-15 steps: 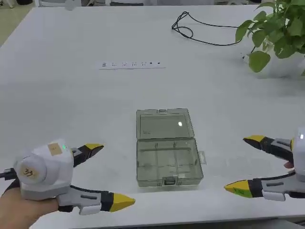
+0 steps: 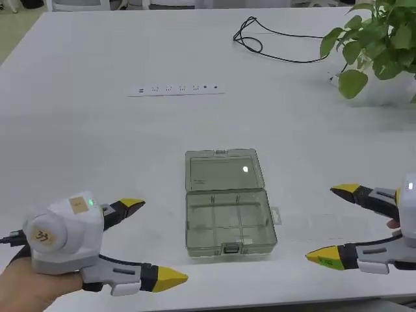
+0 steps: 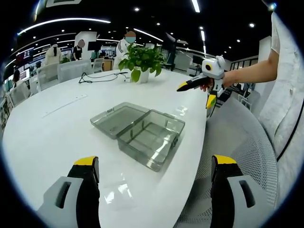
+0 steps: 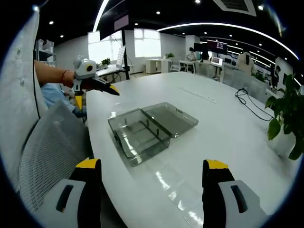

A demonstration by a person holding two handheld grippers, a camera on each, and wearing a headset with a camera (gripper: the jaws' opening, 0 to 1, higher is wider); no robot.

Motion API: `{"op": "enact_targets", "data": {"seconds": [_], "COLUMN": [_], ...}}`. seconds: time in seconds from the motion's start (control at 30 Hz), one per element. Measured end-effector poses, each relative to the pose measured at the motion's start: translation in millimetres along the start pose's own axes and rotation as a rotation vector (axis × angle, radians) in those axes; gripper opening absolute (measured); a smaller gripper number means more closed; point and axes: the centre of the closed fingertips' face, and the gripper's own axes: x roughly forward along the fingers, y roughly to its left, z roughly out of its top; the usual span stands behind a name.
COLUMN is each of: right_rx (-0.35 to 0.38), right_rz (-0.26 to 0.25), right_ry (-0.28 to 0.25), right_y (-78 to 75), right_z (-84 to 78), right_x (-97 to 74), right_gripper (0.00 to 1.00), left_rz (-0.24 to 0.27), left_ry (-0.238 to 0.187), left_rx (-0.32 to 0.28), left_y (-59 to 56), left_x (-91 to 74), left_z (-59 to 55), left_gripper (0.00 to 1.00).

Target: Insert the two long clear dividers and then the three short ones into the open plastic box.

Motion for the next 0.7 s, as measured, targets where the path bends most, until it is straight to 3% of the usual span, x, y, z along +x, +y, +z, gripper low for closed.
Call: {"op": "enact_targets", "data": {"seconds": [0.7], "right_rx": [-0.003], "right_rz": [0.006], "right_ry": [0.001], "right_y": [0.5], "right_z": [0.0], "right_x": [1.4], "right_gripper": [0.88], "left_rz": [-0.010], "left_ry": [0.004], "left_rx": [-0.002], "left_y": [-2.6], "left_x": [0.6], "left_z": [0.3], "left_gripper": [1.00]}}
